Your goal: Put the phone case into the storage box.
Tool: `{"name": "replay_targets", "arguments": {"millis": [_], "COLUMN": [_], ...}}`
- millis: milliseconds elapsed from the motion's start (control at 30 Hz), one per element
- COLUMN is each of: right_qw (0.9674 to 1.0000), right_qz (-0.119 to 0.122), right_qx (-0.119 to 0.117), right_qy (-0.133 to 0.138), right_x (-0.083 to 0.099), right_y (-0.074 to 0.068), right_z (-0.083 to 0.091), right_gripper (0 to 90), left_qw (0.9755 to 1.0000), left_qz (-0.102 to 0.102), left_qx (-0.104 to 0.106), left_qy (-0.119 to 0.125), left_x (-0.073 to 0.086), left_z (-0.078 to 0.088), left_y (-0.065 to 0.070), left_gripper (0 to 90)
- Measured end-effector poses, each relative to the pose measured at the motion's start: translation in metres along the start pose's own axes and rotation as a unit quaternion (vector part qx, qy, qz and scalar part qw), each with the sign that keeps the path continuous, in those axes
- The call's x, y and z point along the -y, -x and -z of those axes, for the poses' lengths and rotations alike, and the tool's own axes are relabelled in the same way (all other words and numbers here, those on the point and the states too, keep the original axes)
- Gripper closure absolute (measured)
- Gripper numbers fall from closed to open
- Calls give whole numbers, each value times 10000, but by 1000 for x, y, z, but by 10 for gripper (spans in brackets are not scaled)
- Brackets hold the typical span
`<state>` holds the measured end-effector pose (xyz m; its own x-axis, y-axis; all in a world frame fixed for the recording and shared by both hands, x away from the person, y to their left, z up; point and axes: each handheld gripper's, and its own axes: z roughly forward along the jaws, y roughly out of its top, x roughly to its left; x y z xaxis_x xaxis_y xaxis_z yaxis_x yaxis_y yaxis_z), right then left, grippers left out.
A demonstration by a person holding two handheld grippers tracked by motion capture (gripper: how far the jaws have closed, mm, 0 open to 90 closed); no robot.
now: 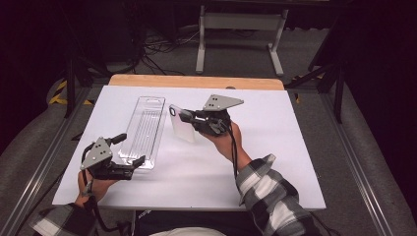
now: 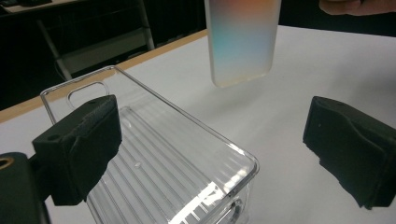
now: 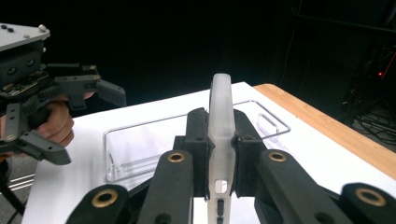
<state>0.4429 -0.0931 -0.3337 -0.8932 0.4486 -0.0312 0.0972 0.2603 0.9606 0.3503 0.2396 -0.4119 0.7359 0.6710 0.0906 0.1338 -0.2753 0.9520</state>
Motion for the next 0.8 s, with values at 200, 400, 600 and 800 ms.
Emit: {"name": "replay_targets", "arguments": {"millis": [200,400,600,800], "right_qw": [10000,9998,9996,9993], "right_qz": [63,117,170,209], "right_qx": [-54,-101,-101,-115], "right_qy": [29,88,215,277], "right_x": [-5,-14,-29,-43], "right_y": [7,18,29,37], "right_z": [-7,-18,-29,-44], "right_gripper": [807,807,807,807], "left_qw": [10000,10000,10000,10000], "left_qz": [-26,16,64,91], "left_qx": [-27,-32,-43,-1], "left_qy": [-34,-42,-18,-20], "left_x": [2,6,9,12], "left_z": [1,-2,-1,0], "left_y": [1,0,0,-1], "left_gripper": [53,54,50,48]}}
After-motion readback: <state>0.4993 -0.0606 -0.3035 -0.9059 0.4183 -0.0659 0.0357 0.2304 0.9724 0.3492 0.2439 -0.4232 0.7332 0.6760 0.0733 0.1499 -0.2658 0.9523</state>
